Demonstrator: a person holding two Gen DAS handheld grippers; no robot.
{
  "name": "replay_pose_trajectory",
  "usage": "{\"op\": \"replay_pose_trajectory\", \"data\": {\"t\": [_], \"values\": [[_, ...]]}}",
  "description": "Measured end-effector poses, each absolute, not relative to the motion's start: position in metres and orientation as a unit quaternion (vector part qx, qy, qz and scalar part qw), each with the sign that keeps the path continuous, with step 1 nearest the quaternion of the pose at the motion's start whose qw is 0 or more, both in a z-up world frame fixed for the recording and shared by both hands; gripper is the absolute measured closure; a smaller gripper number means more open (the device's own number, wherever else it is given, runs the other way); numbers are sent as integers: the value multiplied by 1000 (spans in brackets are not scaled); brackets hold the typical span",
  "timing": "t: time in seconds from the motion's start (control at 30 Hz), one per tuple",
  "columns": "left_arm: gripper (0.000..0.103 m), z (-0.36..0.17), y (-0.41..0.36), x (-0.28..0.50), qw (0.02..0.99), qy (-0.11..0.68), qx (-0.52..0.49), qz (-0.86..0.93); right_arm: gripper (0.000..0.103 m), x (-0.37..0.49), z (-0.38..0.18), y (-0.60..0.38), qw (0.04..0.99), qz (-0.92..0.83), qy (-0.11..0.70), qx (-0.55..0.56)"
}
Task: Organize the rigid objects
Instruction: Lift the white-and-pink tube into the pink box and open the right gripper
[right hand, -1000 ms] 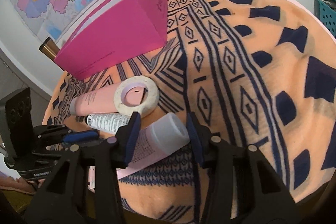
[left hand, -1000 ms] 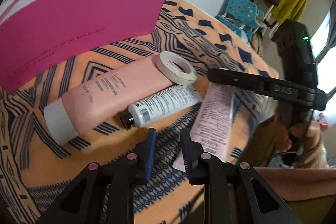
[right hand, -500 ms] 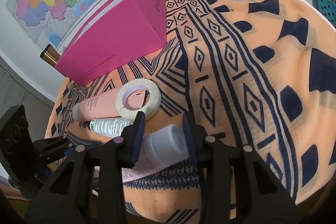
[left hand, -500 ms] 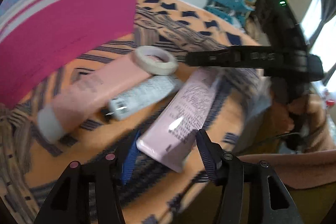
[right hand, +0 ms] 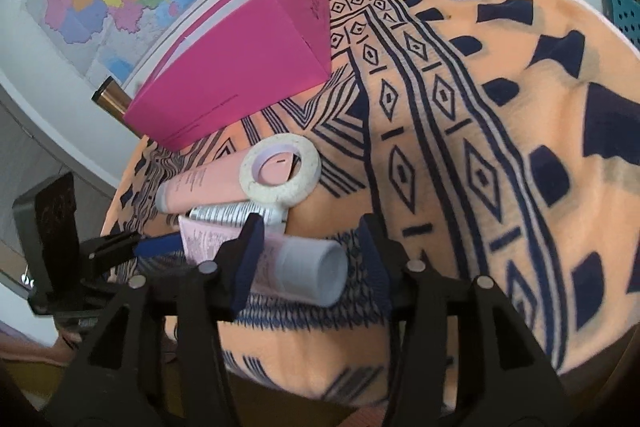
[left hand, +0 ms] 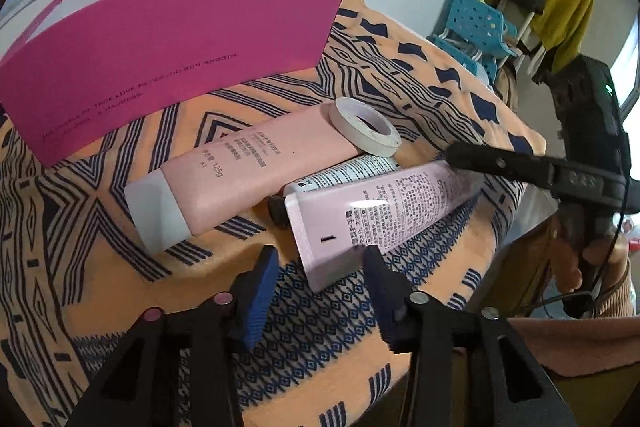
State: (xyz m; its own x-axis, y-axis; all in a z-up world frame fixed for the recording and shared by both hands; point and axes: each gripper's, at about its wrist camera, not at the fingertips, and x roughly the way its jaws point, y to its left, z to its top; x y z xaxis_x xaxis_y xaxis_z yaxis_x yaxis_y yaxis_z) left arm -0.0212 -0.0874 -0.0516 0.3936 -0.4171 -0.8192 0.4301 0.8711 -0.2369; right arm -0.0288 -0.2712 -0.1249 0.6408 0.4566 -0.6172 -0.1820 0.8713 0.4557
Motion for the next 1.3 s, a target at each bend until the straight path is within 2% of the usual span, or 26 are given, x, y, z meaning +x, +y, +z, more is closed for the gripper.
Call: {"op": "replay_pose_trajectory", "data": {"t": [0.13, 0.23, 0.53, 1.3], "values": [[61, -53, -91, -20, 834, 489, 3, -255, 52, -40, -123, -268, 893, 181, 382, 154], [67, -52, -92, -22, 828, 493, -7, -268, 53, -43, -125, -262, 892, 187, 384, 145], [67, -43, -89, -21, 831, 491, -21, -260, 55, -39, -115, -244, 901, 181, 380, 106], [66, 50, -53, 41, 894, 392, -19, -215, 55, 33, -15, -214, 925, 244, 284, 61]]}}
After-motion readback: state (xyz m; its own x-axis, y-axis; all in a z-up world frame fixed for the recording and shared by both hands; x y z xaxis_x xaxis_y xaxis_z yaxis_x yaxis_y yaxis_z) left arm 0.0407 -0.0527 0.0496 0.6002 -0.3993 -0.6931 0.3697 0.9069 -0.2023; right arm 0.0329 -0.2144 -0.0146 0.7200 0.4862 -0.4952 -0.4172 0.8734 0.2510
